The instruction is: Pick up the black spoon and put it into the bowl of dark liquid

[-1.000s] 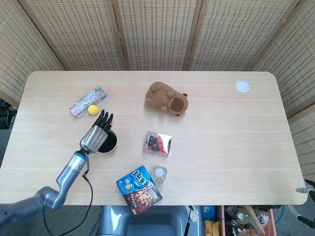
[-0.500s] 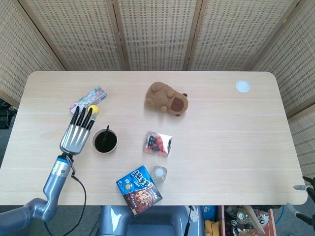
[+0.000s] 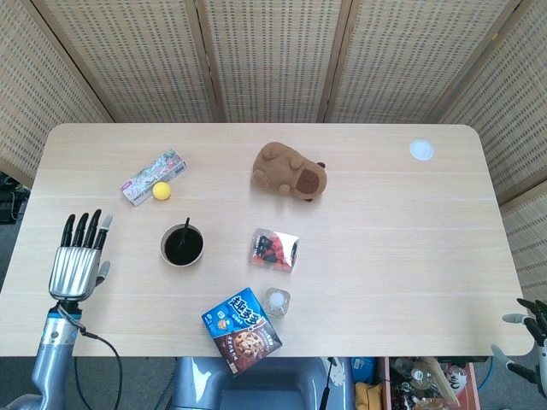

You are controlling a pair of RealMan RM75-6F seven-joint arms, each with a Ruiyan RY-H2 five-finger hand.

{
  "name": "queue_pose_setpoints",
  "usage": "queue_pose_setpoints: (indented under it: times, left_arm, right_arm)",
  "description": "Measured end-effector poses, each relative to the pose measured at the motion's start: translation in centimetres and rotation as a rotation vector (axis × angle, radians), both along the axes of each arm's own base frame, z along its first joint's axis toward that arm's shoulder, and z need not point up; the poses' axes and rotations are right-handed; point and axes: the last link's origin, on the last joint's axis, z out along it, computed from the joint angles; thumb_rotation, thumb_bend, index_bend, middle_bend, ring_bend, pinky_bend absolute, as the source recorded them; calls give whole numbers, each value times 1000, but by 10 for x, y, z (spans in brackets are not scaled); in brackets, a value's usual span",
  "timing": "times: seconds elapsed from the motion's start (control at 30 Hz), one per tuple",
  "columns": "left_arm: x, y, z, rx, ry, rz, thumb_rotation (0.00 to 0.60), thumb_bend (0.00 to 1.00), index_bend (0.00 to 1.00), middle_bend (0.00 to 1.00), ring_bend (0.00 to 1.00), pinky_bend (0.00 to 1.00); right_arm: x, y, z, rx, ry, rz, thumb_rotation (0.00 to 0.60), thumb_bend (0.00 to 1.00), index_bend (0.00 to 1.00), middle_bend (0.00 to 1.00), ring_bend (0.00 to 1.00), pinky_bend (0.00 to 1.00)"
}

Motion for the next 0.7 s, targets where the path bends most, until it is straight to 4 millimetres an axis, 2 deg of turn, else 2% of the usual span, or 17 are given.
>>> queue_pose_setpoints:
  times: [0.2, 0.3, 0.53, 0.7]
  left_arm:
    - [-15, -39, 11, 40, -199, 10, 600, 307, 0, 0, 0, 0]
    - [-23, -66, 16, 62, -271, 21, 600, 308, 0, 0, 0, 0]
    - [-29, -126, 10, 31, -347, 63, 600, 307, 0, 0, 0, 0]
    - [-28, -137, 6, -2, -351, 98, 600, 308, 0, 0, 0, 0]
  right_arm:
    - [7, -5, -2, 13, 4, 23, 600, 299, 429, 294, 149, 245]
    - [10, -7, -3, 20, 3, 34, 600, 299, 429, 294, 149, 244]
    - [18, -11, -8, 41, 3, 49, 600, 299, 429, 294, 149, 244]
    - [20, -12, -9, 50, 5, 56, 600, 300, 429, 294, 149, 244]
